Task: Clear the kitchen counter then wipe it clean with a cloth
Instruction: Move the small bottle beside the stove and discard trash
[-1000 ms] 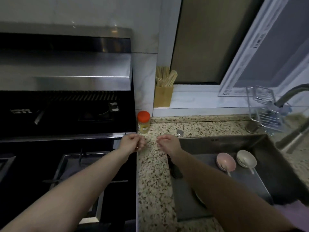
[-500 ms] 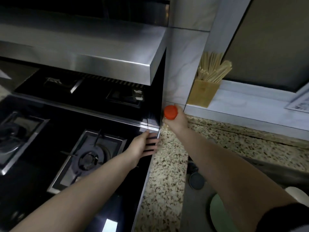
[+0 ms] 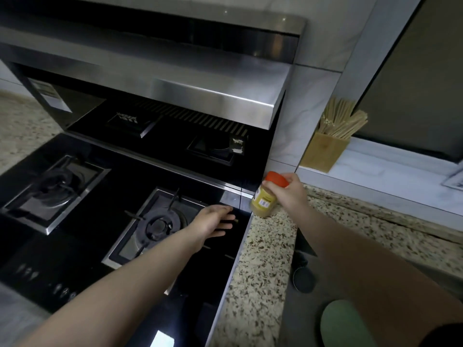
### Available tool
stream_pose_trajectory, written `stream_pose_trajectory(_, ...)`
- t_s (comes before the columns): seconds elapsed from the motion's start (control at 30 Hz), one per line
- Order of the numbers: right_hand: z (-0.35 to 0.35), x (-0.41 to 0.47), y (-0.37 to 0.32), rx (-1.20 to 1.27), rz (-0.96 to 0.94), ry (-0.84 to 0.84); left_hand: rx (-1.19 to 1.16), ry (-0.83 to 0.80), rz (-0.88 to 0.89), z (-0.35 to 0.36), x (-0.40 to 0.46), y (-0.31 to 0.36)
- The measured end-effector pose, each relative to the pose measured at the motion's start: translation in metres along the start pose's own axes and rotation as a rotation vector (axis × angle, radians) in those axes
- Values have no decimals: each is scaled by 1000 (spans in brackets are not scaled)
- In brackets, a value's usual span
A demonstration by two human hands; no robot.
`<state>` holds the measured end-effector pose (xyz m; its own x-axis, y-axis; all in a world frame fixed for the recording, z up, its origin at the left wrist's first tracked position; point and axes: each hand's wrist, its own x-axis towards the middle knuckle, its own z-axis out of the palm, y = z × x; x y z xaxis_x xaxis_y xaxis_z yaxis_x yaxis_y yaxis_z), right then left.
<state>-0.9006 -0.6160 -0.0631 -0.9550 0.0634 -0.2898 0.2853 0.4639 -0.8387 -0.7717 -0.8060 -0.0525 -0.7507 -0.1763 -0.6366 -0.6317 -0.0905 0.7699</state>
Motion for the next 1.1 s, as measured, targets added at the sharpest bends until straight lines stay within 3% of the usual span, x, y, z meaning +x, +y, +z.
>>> stream_pose_trajectory(0.23,24,-80,-47,114,-87,-302,29,-16,92,-48,-49,-20)
stream_pose_trajectory(0.47,134,-203,-107,151,-156,-550,-5,-43,208,-163,-139,-63)
stream_pose_trajectory(0.87,348,-387,-197,185,-282,-960,58,407,283,-389,-279,-137)
stream_pose_trajectory(1.1,447,-431,-237,181,-271,-1125,64,639,297,-485,-298,-161)
